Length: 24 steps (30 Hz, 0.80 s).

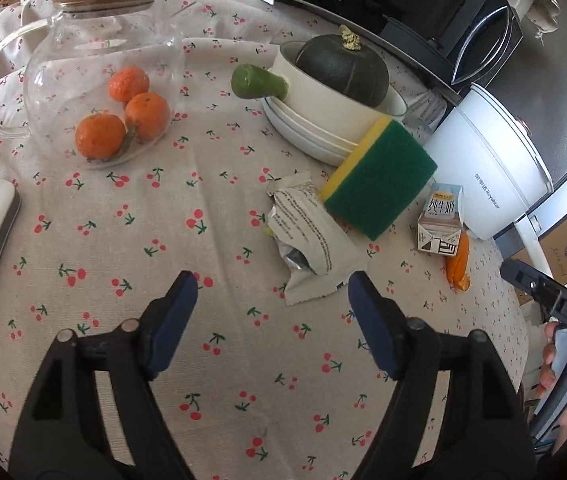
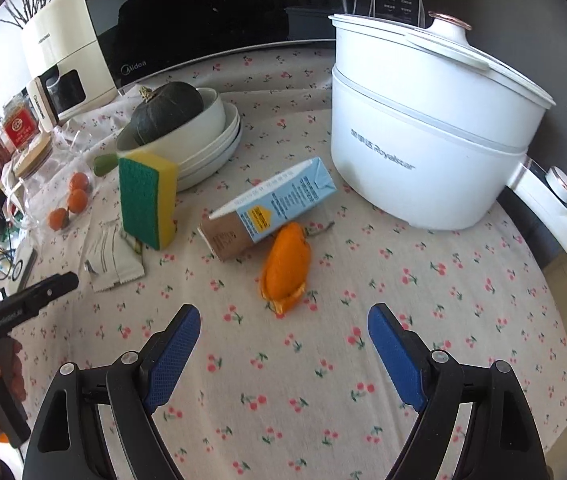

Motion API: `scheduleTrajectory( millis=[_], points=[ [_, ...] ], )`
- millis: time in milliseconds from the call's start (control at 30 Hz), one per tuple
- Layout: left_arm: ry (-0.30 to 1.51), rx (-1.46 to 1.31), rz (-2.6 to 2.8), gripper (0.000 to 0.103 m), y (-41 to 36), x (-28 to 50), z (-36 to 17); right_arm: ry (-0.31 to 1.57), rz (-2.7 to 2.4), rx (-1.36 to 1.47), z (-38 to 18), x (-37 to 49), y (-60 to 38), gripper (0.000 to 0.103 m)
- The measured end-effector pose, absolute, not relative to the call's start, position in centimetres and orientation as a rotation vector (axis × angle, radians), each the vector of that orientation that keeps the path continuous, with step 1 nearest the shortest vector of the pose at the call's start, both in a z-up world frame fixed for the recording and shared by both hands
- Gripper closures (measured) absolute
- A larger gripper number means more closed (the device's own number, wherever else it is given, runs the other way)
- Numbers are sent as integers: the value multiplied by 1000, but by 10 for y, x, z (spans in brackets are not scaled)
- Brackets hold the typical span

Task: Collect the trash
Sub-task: 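Grasp the white wrapper with the left gripper while the right gripper grasps the blue milk carton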

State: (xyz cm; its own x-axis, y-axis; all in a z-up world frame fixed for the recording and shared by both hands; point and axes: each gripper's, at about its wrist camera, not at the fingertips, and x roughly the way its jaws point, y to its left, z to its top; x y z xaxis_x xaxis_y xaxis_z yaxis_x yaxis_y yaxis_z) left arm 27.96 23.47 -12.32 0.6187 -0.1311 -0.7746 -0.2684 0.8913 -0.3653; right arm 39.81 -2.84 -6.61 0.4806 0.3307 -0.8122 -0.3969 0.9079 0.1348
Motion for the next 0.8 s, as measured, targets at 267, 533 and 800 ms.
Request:
scheduleTrajectory(
  millis=[267, 533, 800],
  points=[
    [929, -489, 92, 20, 228, 288, -129, 984, 442, 54, -75, 452, 1, 16],
    [949, -466, 111, 16, 216, 299, -137, 1087, 397, 97, -107, 480, 17, 42],
    [933, -399, 168, 12, 193, 321, -138, 1009, 489, 84, -77, 447, -9, 65]
  ],
)
